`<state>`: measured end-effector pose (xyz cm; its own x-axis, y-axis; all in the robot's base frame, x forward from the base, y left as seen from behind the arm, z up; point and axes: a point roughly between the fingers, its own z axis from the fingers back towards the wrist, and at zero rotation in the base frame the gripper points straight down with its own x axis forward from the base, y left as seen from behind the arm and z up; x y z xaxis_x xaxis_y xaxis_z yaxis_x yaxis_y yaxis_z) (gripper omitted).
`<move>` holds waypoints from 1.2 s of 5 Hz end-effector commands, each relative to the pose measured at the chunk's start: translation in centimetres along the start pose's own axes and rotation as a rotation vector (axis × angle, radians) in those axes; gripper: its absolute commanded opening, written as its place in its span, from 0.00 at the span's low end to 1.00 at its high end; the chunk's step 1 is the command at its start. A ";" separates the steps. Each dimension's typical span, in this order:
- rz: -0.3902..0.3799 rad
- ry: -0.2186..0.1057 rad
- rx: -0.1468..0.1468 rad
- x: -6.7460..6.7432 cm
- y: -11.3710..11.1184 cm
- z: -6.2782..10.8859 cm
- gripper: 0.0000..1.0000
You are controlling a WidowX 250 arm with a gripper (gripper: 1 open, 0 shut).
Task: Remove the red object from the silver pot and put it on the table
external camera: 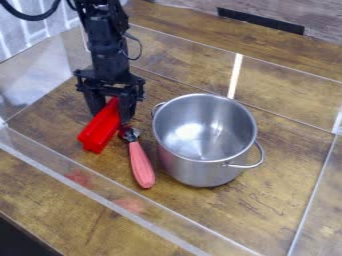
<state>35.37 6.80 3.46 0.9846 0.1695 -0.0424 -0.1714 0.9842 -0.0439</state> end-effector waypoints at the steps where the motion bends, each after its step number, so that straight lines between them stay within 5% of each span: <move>1: 0.017 -0.033 -0.008 0.9 0.9 1.4 1.00; 6: 0.002 0.057 -0.018 1.0 1.3 1.5 1.00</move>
<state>35.26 7.29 2.73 0.9752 0.1461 -0.1660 -0.1586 0.9852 -0.0645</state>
